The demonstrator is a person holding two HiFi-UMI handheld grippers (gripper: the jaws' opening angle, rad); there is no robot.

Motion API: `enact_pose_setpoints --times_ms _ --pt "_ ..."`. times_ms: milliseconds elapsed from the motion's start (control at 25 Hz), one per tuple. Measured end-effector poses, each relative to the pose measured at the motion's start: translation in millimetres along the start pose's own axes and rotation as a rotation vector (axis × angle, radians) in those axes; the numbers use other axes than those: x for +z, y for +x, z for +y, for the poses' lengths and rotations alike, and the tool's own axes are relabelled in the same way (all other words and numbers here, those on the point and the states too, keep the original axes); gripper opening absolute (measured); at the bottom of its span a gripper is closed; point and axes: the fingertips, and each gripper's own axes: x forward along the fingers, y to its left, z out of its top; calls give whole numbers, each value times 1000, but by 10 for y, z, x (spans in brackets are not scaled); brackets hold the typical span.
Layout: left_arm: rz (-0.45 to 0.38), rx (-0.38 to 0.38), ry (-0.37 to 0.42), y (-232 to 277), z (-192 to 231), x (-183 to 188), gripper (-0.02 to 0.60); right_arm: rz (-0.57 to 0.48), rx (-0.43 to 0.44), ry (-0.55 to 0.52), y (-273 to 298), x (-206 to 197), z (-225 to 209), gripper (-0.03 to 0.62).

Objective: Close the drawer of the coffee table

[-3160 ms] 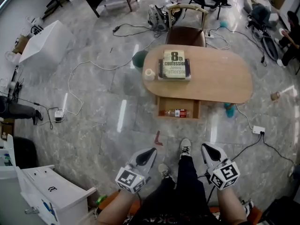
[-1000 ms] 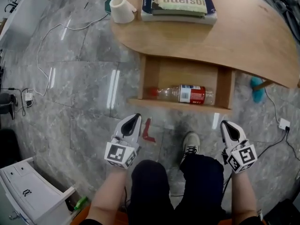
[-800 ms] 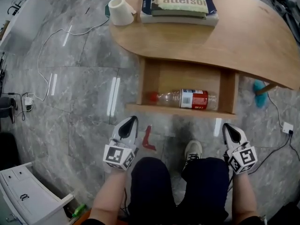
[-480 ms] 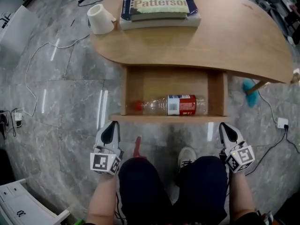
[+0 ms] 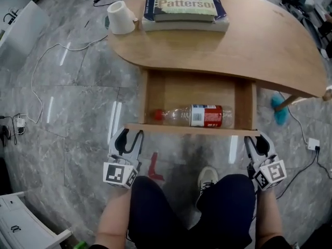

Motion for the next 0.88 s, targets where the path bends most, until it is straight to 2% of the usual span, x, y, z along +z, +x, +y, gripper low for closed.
enact_pose_setpoints --times_ms 240,400,560,680,880 --pt "23 -29 21 14 0 83 198 -11 4 -23 -19 72 37 137" --pt "0 -47 31 23 1 108 198 -27 9 -35 -10 73 30 137" --pt "4 -41 15 34 28 114 196 -24 -21 -20 -4 66 49 135" --pt "-5 -32 4 44 55 132 196 -5 -31 -26 1 27 75 112" --pt "-42 -36 3 81 84 219 195 -58 -49 -4 44 197 91 110"
